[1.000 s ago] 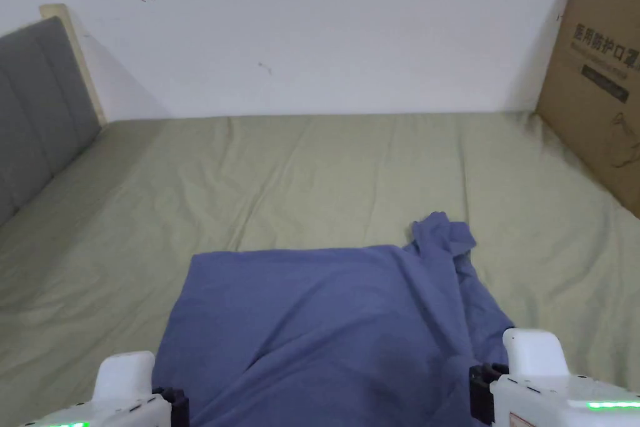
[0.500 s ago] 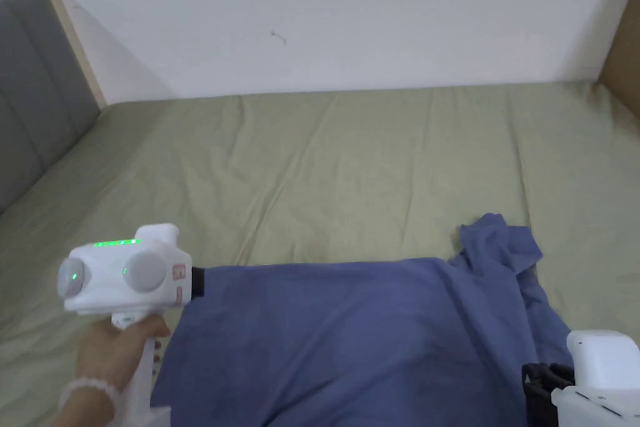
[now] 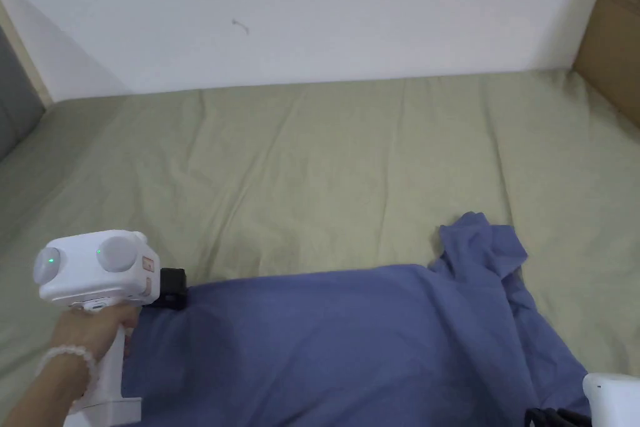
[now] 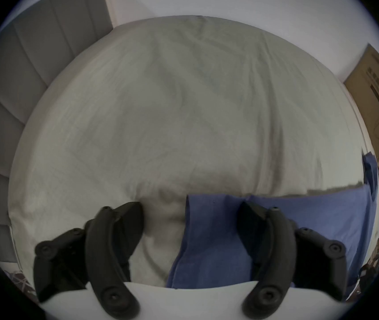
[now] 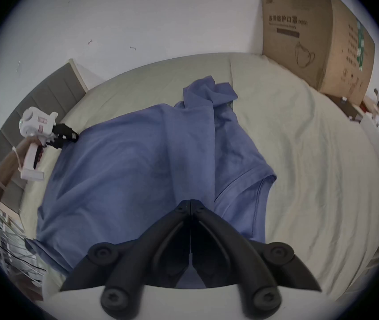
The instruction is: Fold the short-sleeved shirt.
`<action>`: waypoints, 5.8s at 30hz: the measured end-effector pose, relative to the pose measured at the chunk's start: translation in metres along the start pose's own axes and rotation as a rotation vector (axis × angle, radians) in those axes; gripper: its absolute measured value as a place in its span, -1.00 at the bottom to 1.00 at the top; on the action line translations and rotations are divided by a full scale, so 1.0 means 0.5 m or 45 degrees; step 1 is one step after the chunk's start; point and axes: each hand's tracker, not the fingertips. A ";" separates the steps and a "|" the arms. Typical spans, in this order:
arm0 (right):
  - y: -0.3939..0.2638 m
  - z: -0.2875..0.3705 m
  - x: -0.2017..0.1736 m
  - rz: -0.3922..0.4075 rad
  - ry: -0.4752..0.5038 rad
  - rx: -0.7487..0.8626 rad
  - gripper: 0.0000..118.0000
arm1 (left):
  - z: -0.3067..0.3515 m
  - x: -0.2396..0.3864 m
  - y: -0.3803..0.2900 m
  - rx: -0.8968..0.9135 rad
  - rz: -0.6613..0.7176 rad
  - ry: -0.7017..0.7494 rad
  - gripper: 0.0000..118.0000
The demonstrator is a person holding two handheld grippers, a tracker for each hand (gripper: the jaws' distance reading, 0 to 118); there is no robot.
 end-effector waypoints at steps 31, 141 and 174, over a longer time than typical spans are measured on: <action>0.395 -0.333 0.104 0.101 -0.176 -0.442 0.15 | 0.058 -0.019 -0.024 0.073 -0.018 -0.028 -0.96; 0.062 0.209 0.111 -0.009 -0.172 -0.107 -0.97 | 0.451 -0.110 -0.511 0.403 -0.110 0.060 -0.96; -0.251 0.362 0.090 -0.019 -0.102 0.014 -0.94 | 0.557 -0.152 -0.854 0.450 0.133 -0.033 -1.00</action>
